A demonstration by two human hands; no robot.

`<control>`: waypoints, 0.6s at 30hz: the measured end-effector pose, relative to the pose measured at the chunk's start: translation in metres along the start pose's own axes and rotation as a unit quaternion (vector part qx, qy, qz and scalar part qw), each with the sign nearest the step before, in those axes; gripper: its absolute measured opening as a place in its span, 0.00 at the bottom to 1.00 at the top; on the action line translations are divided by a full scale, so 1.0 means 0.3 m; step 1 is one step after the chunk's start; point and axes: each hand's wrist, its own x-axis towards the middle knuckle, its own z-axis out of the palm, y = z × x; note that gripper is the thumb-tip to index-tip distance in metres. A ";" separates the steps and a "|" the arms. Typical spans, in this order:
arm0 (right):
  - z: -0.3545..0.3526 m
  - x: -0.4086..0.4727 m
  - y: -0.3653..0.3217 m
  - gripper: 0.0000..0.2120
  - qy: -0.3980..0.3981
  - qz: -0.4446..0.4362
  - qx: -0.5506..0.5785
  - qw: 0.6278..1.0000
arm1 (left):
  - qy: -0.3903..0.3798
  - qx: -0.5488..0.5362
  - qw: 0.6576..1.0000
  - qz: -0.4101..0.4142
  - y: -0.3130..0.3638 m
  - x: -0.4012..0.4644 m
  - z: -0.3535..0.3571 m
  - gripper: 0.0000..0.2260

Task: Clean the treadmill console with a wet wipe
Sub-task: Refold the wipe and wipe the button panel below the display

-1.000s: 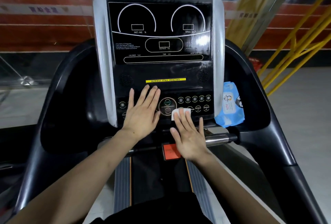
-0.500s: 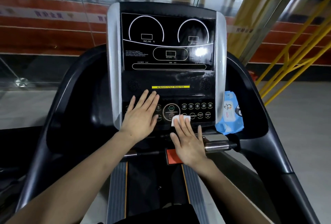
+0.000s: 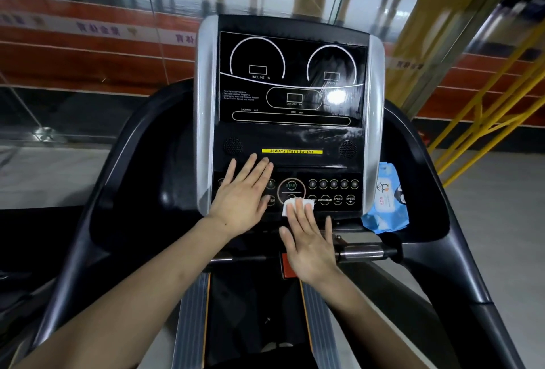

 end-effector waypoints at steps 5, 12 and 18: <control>-0.083 0.136 -0.060 0.31 0.045 0.011 0.018 0.999 | -0.009 -0.018 1.000 0.008 -0.022 -0.015 -0.013 0.31; -0.003 0.020 -0.056 0.30 0.017 -0.003 -0.007 1.000 | 0.009 -0.021 0.999 -0.035 -0.063 -0.067 -0.016 0.30; -0.039 0.060 -0.064 0.29 0.012 -0.003 -0.039 0.999 | 0.034 -0.028 0.996 -0.076 -0.099 -0.109 -0.029 0.30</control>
